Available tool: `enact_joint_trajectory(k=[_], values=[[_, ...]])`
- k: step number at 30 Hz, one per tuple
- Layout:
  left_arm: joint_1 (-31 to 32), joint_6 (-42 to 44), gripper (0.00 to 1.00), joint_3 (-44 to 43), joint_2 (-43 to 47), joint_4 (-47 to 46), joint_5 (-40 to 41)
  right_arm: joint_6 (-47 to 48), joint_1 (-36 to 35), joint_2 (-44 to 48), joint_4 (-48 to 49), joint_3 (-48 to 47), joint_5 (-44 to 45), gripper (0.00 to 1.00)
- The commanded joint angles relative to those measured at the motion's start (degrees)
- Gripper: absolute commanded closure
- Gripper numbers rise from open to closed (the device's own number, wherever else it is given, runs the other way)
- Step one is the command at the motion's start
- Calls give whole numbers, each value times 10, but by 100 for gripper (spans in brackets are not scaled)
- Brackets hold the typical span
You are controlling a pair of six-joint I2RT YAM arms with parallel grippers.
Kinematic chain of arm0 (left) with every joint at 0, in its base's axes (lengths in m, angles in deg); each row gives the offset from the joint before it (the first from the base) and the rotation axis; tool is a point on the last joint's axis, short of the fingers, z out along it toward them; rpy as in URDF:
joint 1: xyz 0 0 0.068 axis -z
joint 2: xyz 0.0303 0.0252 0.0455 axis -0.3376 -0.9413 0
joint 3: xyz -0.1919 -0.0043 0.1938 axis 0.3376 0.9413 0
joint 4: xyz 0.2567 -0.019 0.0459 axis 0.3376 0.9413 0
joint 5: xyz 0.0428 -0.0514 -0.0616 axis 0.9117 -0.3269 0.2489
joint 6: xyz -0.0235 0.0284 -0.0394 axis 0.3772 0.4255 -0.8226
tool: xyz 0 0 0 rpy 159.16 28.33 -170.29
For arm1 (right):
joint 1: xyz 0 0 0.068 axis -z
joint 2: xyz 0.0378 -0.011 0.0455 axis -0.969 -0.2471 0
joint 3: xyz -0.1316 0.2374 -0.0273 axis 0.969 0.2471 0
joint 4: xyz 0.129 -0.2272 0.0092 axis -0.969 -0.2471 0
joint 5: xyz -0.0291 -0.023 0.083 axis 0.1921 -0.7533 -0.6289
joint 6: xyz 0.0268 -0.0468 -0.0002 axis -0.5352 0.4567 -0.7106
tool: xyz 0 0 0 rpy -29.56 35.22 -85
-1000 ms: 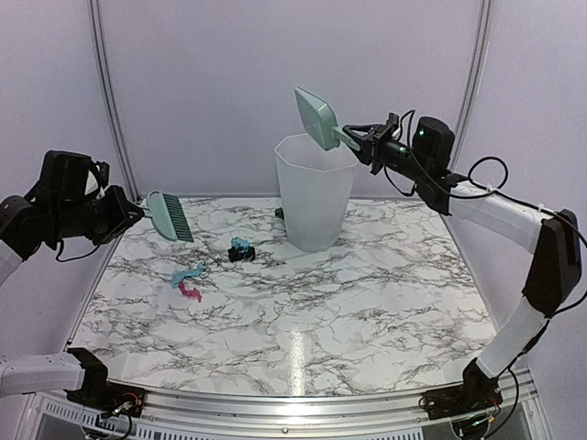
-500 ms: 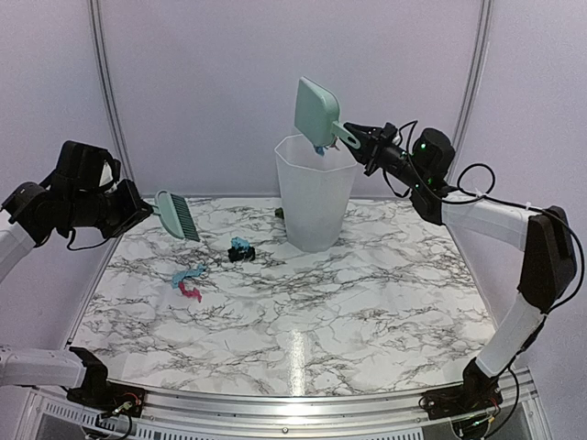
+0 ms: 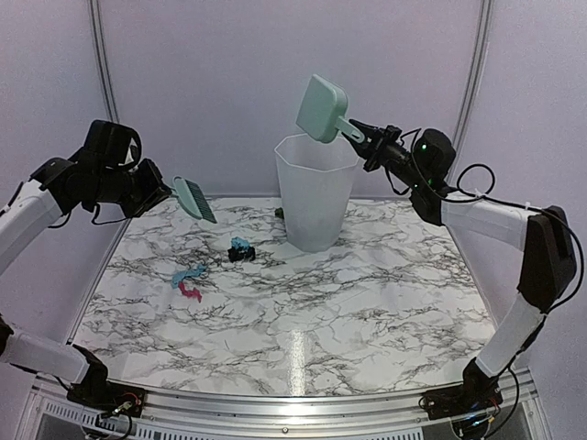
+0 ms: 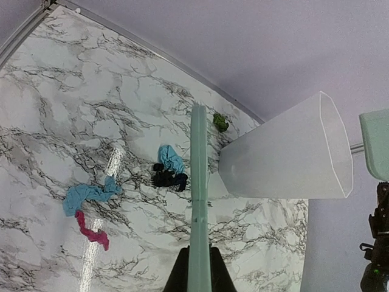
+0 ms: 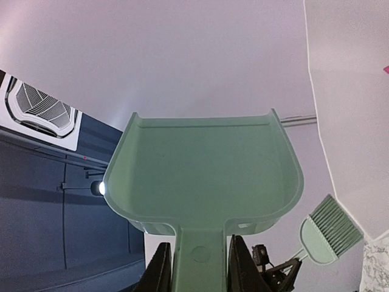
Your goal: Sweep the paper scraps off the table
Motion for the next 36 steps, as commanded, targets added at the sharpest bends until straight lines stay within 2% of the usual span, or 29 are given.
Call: enact_joint_trajectory(k=[1, 4, 10, 16, 21, 26, 31, 36], values=[[-3, -42, 100, -28, -39, -49, 5, -45, 4, -15, 70, -19, -48, 100], [-4, -56, 100, -45, -75, -82, -6, -30, 4, -19, 84, -25, -86, 100], [-19, -69, 100, -103, -188, -134, -57, 27, 4, -4, 51, -46, -150, 100], [-39, -120, 100, -163, -304, -223, -95, 72, 4, 46, 12, -32, -167, 100], [-40, -139, 100, -267, -424, -255, -98, 187, 4, 106, -124, -52, -167, 100], [-40, -215, 100, -322, -532, -356, -136, 326, 4, 175, -303, -75, -136, 100], [-34, -293, 100, -367, -625, -460, -129, 370, 3, 238, -382, -47, -97, 100], [-20, -333, 100, -450, -735, -493, -132, 383, 4, 284, -435, -18, -69, 100]])
